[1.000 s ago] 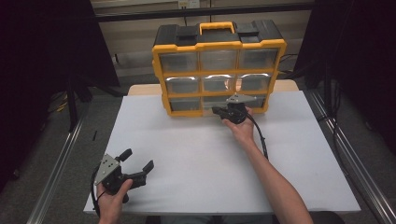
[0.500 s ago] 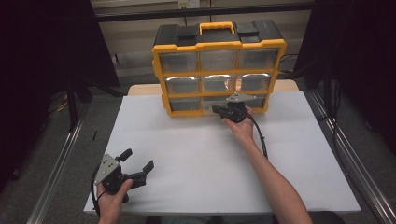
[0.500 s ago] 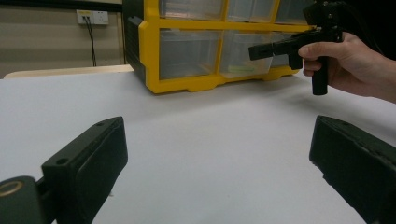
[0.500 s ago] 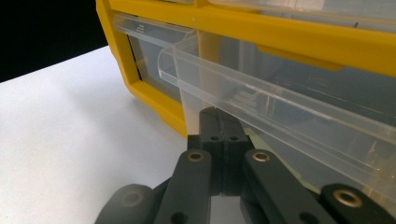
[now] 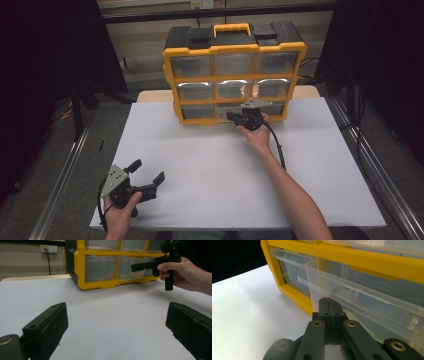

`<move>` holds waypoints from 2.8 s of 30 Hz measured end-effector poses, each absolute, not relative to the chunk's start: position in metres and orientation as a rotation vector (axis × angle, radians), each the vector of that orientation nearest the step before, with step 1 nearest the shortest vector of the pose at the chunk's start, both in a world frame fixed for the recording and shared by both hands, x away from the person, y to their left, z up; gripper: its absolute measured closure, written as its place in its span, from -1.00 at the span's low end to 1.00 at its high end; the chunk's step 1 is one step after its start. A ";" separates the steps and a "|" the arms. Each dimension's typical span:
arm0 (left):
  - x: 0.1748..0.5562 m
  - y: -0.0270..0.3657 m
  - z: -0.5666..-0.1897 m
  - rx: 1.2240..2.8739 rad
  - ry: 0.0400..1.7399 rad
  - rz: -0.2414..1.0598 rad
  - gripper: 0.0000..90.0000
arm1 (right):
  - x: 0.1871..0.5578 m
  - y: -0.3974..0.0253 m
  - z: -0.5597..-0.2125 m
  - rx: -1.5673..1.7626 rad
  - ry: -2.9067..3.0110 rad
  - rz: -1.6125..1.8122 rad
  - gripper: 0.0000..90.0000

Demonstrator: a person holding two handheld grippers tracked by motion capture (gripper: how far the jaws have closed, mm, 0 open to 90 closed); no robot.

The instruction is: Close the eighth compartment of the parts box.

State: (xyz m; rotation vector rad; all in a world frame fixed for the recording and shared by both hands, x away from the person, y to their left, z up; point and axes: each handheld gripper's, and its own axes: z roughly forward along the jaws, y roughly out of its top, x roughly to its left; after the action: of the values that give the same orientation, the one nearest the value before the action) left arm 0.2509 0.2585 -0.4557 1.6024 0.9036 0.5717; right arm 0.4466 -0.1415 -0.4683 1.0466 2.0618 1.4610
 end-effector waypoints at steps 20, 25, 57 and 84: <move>0.250 0.259 -0.454 1.597 0.904 0.577 -0.90 | 0.455 -0.143 -0.464 1.056 2.062 1.429 1.00; 0.250 0.260 -0.454 1.597 0.902 0.576 -0.90 | 0.460 -0.146 -0.464 1.072 2.049 1.421 1.00; 0.255 0.259 -0.458 1.569 0.934 0.559 -0.90 | 0.463 -0.148 -0.469 1.116 2.064 1.422 0.97; 0.252 0.261 -0.458 1.581 0.928 0.570 -0.90 | 0.422 -0.152 -0.453 1.133 2.023 1.430 -0.76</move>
State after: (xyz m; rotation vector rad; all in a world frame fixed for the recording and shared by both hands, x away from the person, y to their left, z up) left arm 0.2519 0.2613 -0.4577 1.5814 0.9283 0.5700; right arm 0.4222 -0.1522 -0.4527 1.1334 2.0228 1.4296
